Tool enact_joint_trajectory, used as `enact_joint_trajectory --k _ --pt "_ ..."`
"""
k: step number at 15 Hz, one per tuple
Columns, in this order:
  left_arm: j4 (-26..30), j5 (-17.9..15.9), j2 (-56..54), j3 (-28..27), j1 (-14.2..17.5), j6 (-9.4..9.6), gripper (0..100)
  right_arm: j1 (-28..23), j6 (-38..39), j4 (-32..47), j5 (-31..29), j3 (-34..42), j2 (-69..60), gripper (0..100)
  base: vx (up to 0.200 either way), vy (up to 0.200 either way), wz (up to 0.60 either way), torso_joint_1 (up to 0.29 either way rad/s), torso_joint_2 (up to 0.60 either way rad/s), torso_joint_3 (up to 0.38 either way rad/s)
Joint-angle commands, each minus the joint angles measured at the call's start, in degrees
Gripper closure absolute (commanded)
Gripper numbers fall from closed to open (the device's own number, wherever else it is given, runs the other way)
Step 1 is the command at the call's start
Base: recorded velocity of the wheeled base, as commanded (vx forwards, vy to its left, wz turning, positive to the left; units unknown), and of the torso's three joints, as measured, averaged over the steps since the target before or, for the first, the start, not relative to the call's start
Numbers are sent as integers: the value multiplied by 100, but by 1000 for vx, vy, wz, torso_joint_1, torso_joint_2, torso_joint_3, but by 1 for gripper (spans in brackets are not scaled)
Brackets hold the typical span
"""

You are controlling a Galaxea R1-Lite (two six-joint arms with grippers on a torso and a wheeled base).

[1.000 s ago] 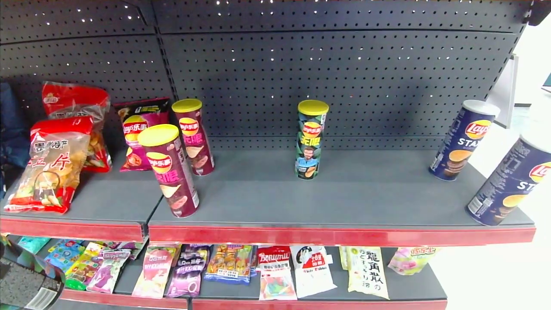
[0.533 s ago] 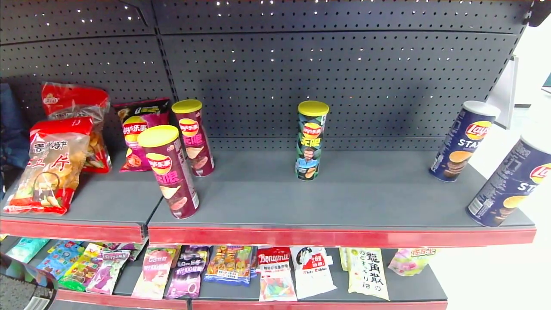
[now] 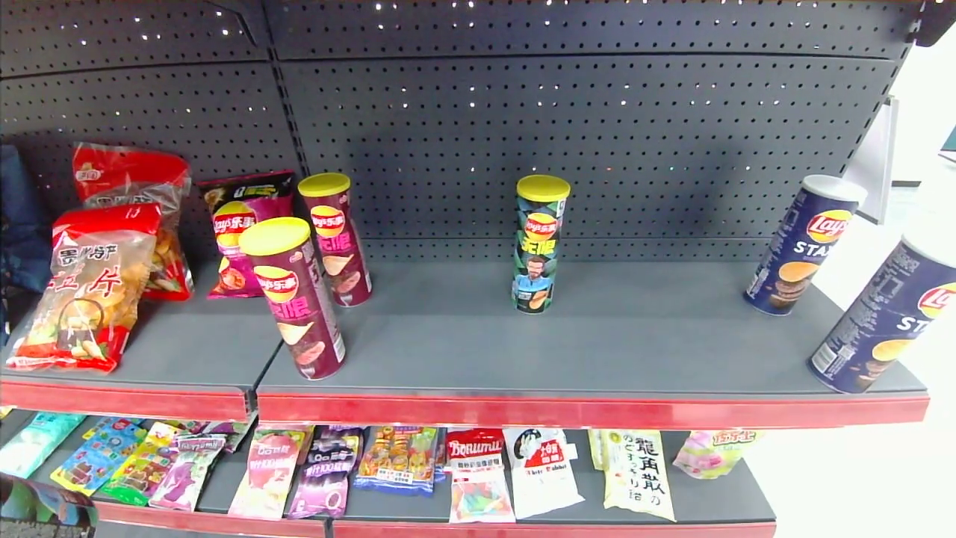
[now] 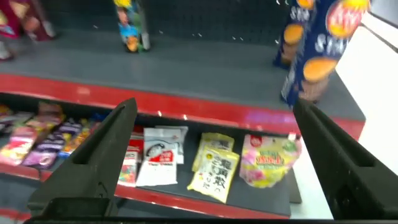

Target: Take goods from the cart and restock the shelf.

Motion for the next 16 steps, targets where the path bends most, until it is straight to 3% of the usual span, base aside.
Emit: enact_joint_trajectory --k 1,2,3,5,11,16 --pt "-5 -19 -88 65 -12 -179 100 1101 -177 -683 401 -1918 3887 0 0 0 0 0 0 0" --pt "-5 -1 -88 56 -12 -302 100 1145 -177 -973 401 -1971 4274 0 0 0 0 0 0 0" --pt "-5 25 -79 3 -12 -487 100 1312 -203 -2116 392 -2015 5381 0 0 0 0 0 0 0" --pt "13 25 -52 -58 -12 -495 100 1874 -186 -2871 366 -2041 6348 0 0 0 0 0 0 0" --pt "83 25 -70 -40 -12 -495 100 2217 -195 -3469 357 -3377 8317 0 0 0 0 0 0 0" --pt "83 25 -26 12 -12 -495 100 2472 -177 -3487 225 -4142 9116 0 0 0 0 0 0 0"
